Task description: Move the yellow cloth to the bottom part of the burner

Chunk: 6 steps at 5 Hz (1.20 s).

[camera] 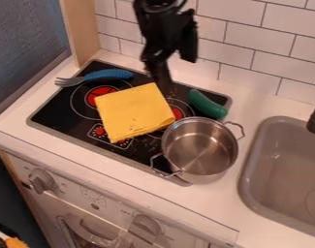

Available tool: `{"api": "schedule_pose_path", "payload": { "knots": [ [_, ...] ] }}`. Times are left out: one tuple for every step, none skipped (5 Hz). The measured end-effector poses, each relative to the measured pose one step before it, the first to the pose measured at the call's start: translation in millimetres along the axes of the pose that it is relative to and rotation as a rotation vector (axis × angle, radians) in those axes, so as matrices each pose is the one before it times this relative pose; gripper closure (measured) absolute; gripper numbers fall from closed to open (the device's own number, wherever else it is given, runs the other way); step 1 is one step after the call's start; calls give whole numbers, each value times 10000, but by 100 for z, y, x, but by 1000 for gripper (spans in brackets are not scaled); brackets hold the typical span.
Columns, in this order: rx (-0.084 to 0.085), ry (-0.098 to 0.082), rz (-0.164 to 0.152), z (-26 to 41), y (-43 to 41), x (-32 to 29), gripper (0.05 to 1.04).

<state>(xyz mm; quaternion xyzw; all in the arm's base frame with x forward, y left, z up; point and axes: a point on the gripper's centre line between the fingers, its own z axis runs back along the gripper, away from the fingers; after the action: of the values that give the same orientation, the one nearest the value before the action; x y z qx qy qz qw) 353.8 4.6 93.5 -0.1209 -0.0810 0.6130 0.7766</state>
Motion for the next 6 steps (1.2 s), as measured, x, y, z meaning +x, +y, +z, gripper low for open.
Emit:
{"api": "schedule_pose_path", "payload": {
  "knots": [
    [599,-585,528,112,2243,1155,83],
    [325,-578,860,-522,1627,2324,83],
    [250,-235,138,-1565,371,588,83],
    [164,-213,234,-2543,-268,148,83],
    [-6,-105,132,-1136,-303,-345,83],
    [189,144,-30,-785,269,-237,83]
  ]
}}
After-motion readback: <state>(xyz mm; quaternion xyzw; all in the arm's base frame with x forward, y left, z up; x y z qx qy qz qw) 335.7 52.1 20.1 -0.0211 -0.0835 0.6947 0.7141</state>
